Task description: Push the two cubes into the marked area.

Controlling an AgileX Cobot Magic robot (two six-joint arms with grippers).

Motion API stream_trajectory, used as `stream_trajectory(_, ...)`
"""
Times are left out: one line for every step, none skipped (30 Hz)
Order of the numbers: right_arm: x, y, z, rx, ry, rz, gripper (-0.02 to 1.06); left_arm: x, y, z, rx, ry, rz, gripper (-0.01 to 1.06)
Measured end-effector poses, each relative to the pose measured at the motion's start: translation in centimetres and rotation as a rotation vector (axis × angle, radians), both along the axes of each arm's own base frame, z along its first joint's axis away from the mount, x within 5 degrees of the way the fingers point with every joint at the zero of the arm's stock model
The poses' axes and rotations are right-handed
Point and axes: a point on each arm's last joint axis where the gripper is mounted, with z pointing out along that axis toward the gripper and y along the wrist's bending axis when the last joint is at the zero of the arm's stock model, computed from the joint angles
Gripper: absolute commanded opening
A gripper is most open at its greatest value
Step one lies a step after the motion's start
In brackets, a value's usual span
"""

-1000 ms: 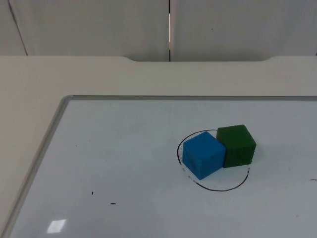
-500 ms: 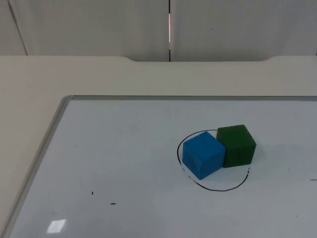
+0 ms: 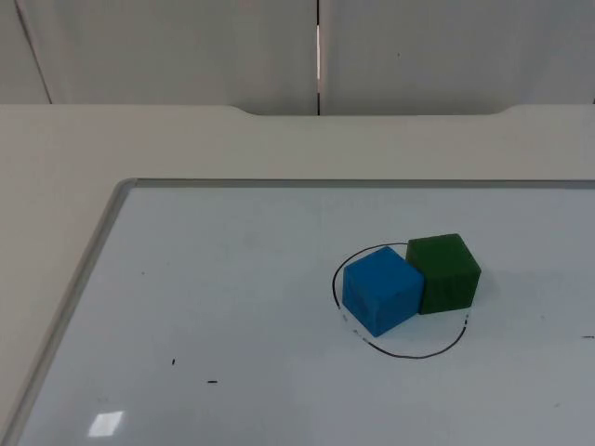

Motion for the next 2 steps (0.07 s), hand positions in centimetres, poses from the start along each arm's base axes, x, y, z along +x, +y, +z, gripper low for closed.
stream_trajectory(0.0,0.0,0.0,0.0,0.0,0.0,1.05,0.0,0.0,0.0,0.0,0.0,-0.002,1.05)
stream_trajectory(0.0,0.0,0.0,0.0,0.0,0.0,1.05,0.0,0.0,0.0,0.0,0.0,-0.002,1.05)
